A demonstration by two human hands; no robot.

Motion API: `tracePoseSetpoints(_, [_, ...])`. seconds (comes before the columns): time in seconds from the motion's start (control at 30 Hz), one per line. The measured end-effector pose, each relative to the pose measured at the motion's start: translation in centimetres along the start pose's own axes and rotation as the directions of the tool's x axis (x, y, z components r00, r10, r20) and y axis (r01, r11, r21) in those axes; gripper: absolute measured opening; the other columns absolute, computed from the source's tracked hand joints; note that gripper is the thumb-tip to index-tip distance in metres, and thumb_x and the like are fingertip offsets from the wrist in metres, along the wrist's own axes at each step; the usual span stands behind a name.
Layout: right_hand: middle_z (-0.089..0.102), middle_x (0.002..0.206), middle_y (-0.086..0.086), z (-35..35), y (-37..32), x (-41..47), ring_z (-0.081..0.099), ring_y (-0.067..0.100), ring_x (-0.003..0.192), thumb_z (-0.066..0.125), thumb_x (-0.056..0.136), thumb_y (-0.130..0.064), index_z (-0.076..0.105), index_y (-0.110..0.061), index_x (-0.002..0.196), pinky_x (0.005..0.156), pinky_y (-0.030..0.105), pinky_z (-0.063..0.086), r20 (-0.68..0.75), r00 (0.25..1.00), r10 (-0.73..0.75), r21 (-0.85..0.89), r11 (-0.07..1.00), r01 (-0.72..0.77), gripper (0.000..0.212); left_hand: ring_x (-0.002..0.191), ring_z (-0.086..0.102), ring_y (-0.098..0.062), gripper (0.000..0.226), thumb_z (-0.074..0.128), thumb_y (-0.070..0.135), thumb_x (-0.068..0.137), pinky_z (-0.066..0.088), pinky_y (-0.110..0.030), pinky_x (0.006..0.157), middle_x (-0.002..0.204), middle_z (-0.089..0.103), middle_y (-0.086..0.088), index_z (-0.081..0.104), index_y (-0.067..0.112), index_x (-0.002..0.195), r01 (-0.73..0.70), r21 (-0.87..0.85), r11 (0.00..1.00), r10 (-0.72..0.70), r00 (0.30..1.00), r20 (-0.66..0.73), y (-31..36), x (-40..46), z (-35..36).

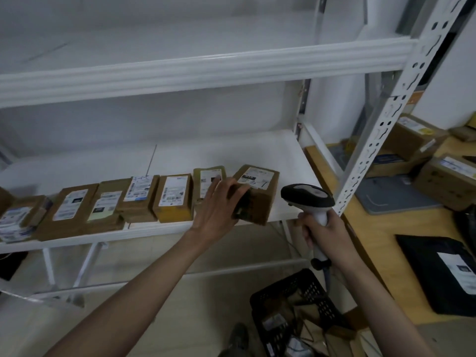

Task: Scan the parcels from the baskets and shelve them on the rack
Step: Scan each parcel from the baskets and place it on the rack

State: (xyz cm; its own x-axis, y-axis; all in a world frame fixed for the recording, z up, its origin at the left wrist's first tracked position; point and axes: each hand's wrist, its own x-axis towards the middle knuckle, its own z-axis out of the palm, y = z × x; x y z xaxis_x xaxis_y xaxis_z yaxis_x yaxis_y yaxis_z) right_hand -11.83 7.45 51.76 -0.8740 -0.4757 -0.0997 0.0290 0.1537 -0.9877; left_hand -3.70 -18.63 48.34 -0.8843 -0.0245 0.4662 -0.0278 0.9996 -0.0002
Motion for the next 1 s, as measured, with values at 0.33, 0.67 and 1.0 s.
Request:
tracePoseSetpoints(0.33, [0.063,0.064,0.004,1.8,1.6,3.9,0.056,0.013,0.051,0.063,0.097,-0.016,0.06,-0.006,0.111,0.052,0.023,0.049,-0.061,0.988,0.141,0.007,0.99,-0.141,0.018,0.106,0.044,-0.028,0.101,0.093,0.015,0.05,0.053,-0.044,0.088,0.12,0.044,-0.012,0.045,0.02,0.138,0.055,0.013,0.998,-0.056,0.977,0.204,-2.4,7.0,7.9])
tracePoseSetpoints(0.67, [0.06,0.07,0.012,2.1,1.3,4.9,0.053,0.014,0.051,0.06,0.1,-0.015,0.057,-0.006,0.104,0.053,0.025,0.048,-0.074,0.977,0.2,0.005,0.98,-0.2,0.01,0.121,0.045,-0.036,0.085,0.077,-0.011,0.058,0.045,-0.047,0.102,0.142,0.044,-0.022,0.047,0.011,0.135,0.029,0.179,0.983,-0.087,0.941,0.327,-2.4,7.1,10.5])
tracePoseSetpoints(1.0, [0.059,0.065,0.007,1.5,2.2,3.6,0.053,0.01,0.047,0.061,0.099,-0.012,0.058,-0.011,0.099,0.047,0.02,0.046,-0.06,0.976,0.208,0.035,0.978,-0.207,0.003,0.121,0.049,-0.031,0.076,0.076,0.002,0.07,0.042,-0.037,0.094,0.143,0.045,-0.019,0.043,0.015,0.137,0.004,0.22,0.976,-0.105,0.887,0.449,-0.8,5.6,10.6])
